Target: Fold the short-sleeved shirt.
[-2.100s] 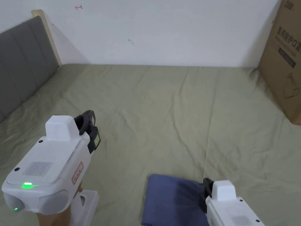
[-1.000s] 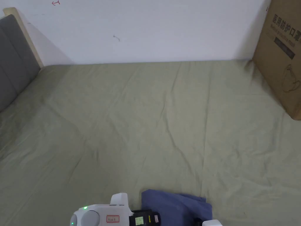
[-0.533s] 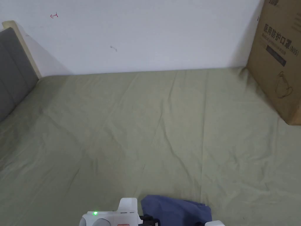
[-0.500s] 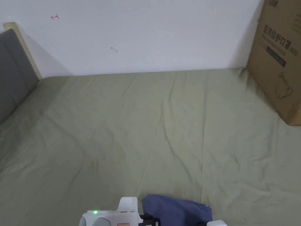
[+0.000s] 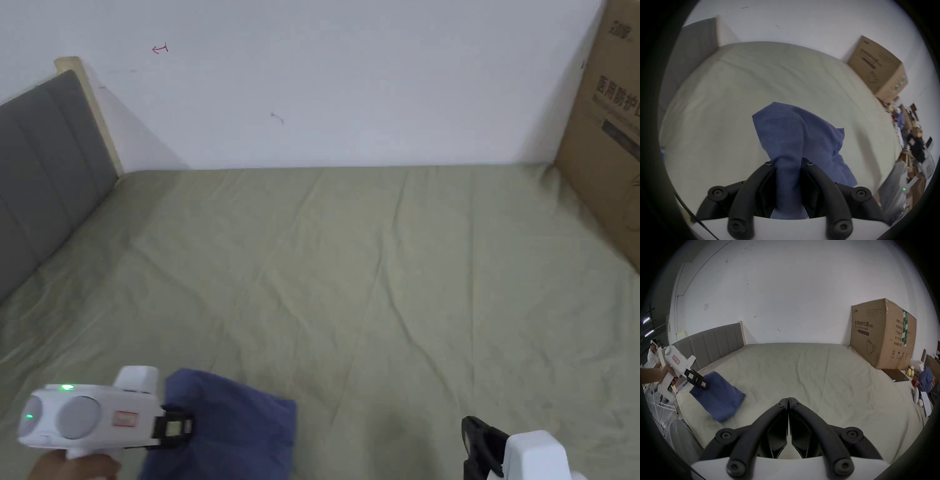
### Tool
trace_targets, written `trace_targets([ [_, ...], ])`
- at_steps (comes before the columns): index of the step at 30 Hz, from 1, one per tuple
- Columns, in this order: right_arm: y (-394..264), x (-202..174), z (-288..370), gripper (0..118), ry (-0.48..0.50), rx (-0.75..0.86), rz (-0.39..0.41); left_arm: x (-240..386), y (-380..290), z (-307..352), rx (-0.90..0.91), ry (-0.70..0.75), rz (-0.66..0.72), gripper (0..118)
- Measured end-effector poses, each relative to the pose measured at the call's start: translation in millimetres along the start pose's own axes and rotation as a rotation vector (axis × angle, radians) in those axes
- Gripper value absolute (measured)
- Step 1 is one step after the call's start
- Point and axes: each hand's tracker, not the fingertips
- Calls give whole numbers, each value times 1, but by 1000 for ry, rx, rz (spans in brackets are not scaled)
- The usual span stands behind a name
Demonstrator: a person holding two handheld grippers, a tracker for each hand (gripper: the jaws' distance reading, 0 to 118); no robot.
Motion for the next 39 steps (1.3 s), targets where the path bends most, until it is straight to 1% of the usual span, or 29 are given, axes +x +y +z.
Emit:
trace_targets([
  [2,5,-5,-6,0,-4,8,19,-43,8,4,-7,73,25,21],
  [6,11,-10,-22,0,-1,11,19,-113,18,18,-35,189,58,21],
  [8,13,-12,-30,0,-9,9,23,-140,19,20,-51,224,88,21],
  [10,19,-15,-33,0,-15,9,16,-157,18,20,-75,241,143,21],
  [14,25,-18,-37,0,-39,15,13,-185,9,4,-111,246,188,22],
  [15,26,-18,-38,0,-44,13,13,-185,6,-1,-115,241,205,22],
  [16,27,-18,-39,0,-51,9,11,-185,4,-4,-116,238,212,26],
  [18,28,-16,-39,0,-57,7,8,-182,5,-10,-127,250,216,42],
  [19,29,-16,-38,0,-61,9,3,-182,4,-11,-137,290,215,58],
  [22,30,-10,-33,0,-64,19,-11,-160,3,2,-113,318,224,96],
  [23,32,-8,-31,0,-63,25,-13,-155,3,8,-84,317,225,100],
  [25,37,-6,-24,0,-62,37,-13,-154,8,18,-1,296,205,100],
  [30,59,3,-2,0,-59,95,-13,-112,19,64,163,286,148,100],
  [35,93,12,28,0,-67,169,8,-35,23,135,386,278,93,100],
  [39,124,21,54,0,-100,225,19,25,20,177,587,273,49,100],
])
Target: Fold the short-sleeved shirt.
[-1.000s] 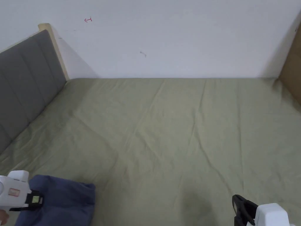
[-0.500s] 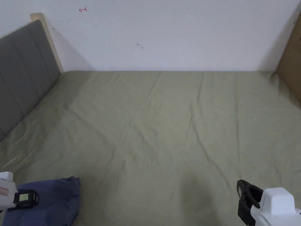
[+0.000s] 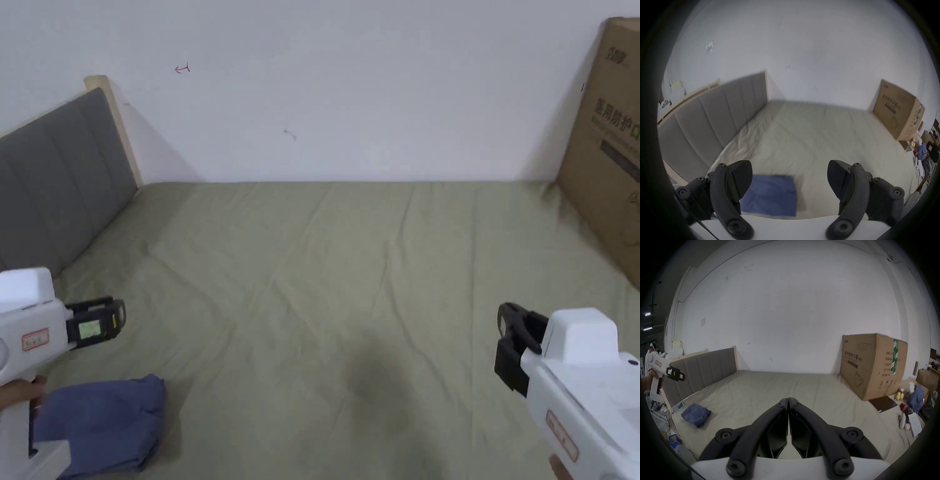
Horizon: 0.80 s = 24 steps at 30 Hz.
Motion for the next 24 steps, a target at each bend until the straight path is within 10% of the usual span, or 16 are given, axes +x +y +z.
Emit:
trace_targets([
  [18,55,59,62,0,-102,172,26,211,-18,106,552,11,-103,93],
  [21,52,63,68,0,-111,182,29,228,-32,106,583,-6,-122,70],
  [24,51,63,75,0,-121,190,37,235,-41,99,563,-71,-123,7],
])
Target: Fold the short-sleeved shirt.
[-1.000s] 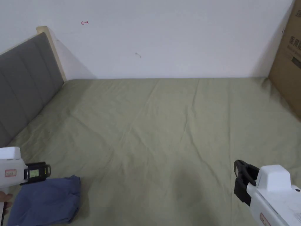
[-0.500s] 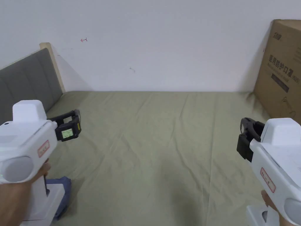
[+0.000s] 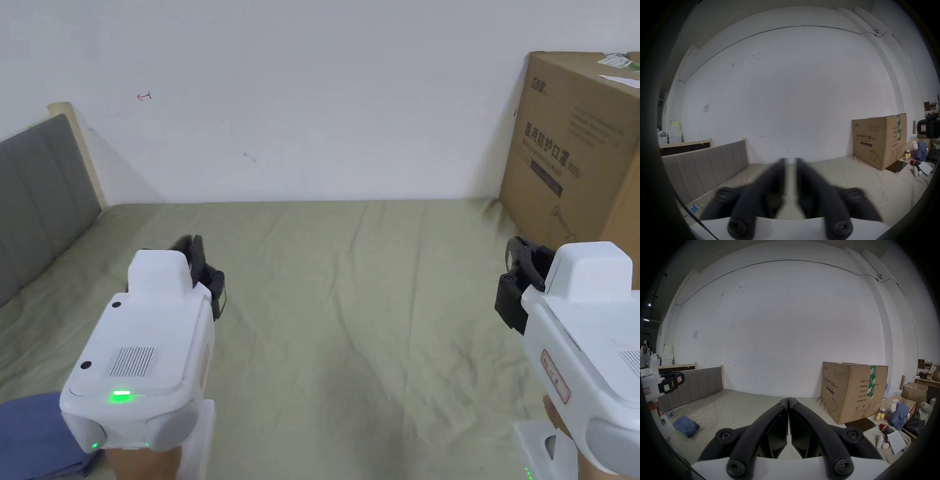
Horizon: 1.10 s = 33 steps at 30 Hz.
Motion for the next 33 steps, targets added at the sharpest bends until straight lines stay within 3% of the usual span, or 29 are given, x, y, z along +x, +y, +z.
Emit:
trace_targets([
  [1,0,1,1,0,-1,2,4,3,-3,-1,-10,-16,16,0],
  [18,19,-18,24,0,-2,6,8,14,-2,8,-31,-58,43,0],
  [24,7,-4,13,0,0,2,3,15,-1,10,-37,-66,39,0],
  [33,16,-12,22,0,2,4,-2,14,-1,12,-41,-71,45,0],
])
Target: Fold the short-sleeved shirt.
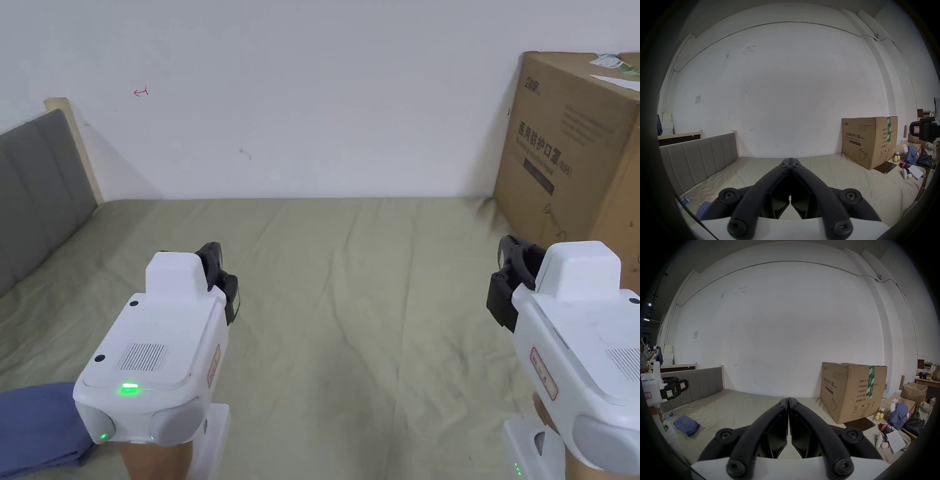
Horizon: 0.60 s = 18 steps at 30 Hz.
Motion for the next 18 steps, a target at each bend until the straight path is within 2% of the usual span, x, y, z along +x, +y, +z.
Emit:
trace_targets([
  [18,4,-3,5,0,3,1,11,-2,0,0,-2,-18,1,0],
])
